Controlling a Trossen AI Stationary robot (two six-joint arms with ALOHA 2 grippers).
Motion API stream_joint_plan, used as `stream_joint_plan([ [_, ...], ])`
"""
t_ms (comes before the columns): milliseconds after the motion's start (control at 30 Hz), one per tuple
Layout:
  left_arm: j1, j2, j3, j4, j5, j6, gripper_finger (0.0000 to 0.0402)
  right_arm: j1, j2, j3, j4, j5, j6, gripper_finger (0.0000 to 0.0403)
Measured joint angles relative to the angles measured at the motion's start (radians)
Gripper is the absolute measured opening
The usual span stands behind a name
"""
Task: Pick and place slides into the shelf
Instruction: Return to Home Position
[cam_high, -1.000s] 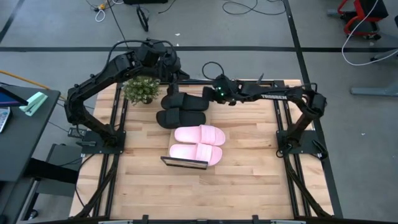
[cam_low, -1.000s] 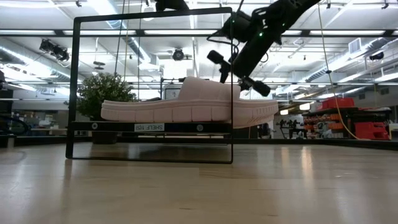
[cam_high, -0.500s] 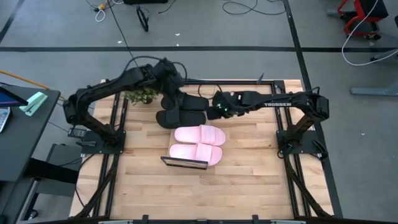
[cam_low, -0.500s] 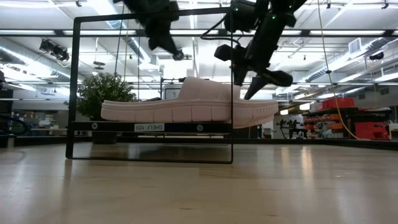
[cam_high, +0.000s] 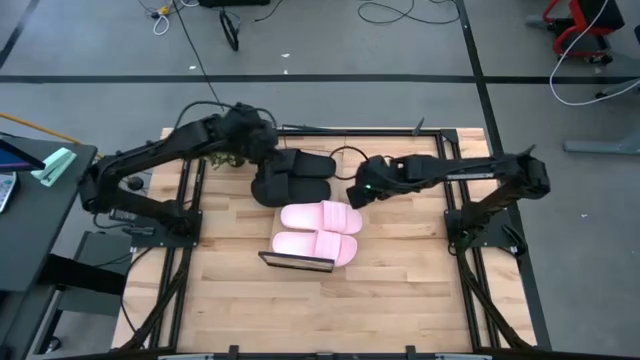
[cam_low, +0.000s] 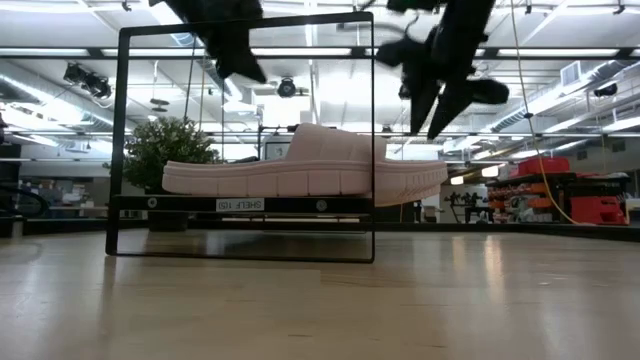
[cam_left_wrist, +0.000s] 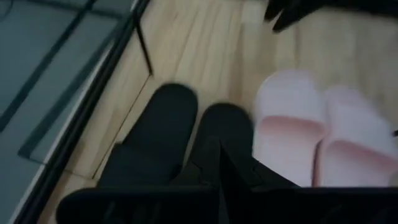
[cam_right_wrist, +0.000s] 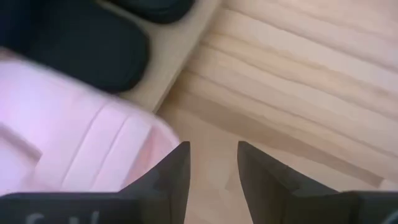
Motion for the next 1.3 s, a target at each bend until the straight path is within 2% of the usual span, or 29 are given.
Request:
stream_joint_plan([
  [167,0.000,-0.107,-0.098,0.187,0.082,-0.013,0.0019,0.075,-0.104,0.000,-0.081,0.020,-0.054,0.0135],
  [333,-0.002,-0.175,-0.223,0.357,0.149,-0.114,0.0031,0.163,-0.216,0.000,-0.176,0.031,-0.088,0.0126],
  [433,-0.011,-0.207,-0.301,0.435,0.183,-0.159,0.0029,0.233,-0.277,0.000,-0.196,0.039,-0.095,0.0094],
  [567,-0.035,-0.242,-0.396,0.562,0.217,-0.232,0.0013,0.337,-0.344,0.000,-0.194,0.085,-0.113,0.0019],
  [600,-0.045,-0.249,-0.416,0.596,0.218,-0.252,0.0008,0.361,-0.356,0.000,-0.193,0.096,-0.113,0.0011],
  [800,-0.115,-0.270,-0.501,0.762,0.216,-0.317,0.0009,0.472,-0.398,0.000,-0.195,0.146,-0.087,0.0005],
  [1000,-0.196,-0.270,-0.506,0.876,0.202,-0.341,0.0005,0.534,-0.409,-0.004,-0.191,0.243,-0.088,0.0003],
  [1100,-0.234,-0.284,-0.506,0.885,0.158,-0.371,0.0004,0.537,-0.442,-0.058,-0.098,0.274,-0.091,0.0002],
  [1300,-0.341,-0.345,-0.506,0.870,-0.027,-0.389,0.0003,0.513,-0.476,-0.226,0.321,0.243,-0.262,0.0002],
])
